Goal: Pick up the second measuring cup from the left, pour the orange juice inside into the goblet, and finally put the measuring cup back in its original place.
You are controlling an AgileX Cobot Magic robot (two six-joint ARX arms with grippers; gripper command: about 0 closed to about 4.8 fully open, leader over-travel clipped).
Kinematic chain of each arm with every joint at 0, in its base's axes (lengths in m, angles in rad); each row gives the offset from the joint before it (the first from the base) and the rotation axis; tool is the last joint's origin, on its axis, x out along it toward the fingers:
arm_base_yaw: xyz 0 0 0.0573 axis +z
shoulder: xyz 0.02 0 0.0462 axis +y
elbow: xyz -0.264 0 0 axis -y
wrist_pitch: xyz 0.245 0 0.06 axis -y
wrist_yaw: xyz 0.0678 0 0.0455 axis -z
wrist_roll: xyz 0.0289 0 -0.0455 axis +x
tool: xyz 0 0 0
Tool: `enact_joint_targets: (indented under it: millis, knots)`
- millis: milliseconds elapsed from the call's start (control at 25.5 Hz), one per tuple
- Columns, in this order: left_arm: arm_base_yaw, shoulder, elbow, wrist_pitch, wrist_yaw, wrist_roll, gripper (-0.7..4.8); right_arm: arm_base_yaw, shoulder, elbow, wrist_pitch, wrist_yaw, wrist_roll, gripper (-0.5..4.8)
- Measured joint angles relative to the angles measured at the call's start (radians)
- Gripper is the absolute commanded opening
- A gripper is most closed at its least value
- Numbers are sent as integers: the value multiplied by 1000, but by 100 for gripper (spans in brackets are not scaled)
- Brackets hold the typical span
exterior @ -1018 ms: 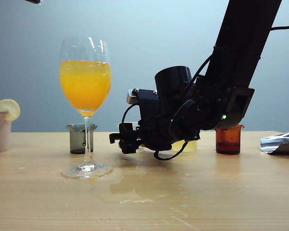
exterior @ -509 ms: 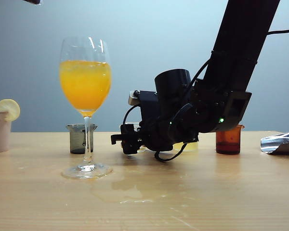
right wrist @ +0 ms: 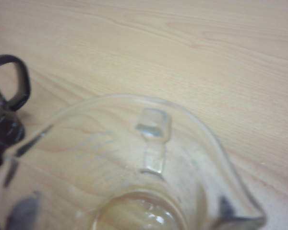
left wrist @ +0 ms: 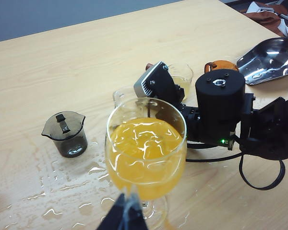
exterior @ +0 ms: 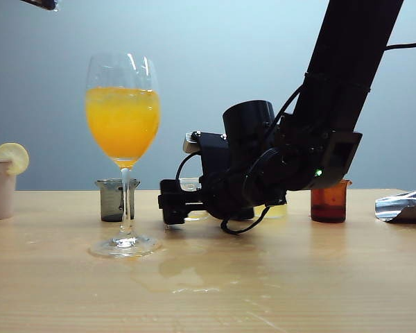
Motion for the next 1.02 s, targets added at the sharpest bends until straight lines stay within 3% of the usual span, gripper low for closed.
enact_joint_targets:
  millis: [352, 587, 666, 783, 901, 1018]
  knots:
    - [0, 0, 0, -2, 0, 0, -5, 1, -32, 0, -90, -2, 21, 447]
    - [0, 0, 0, -2, 0, 0, -5, 2, -74, 2, -197, -1, 35, 296]
    - [0, -1, 0, -2, 0, 0, -5, 3, -101, 1, -255, -1, 47, 270]
    - [0, -3, 0, -3, 0, 0, -5, 3, -120, 1, -299, -1, 51, 191]
    - [-1, -16, 0, -3, 0, 0, -5, 6, -139, 0, -360, -1, 51, 155]
    - [-1, -24, 0, -4, 0, 0, -5, 7, -157, -7, -396, -2, 51, 74]
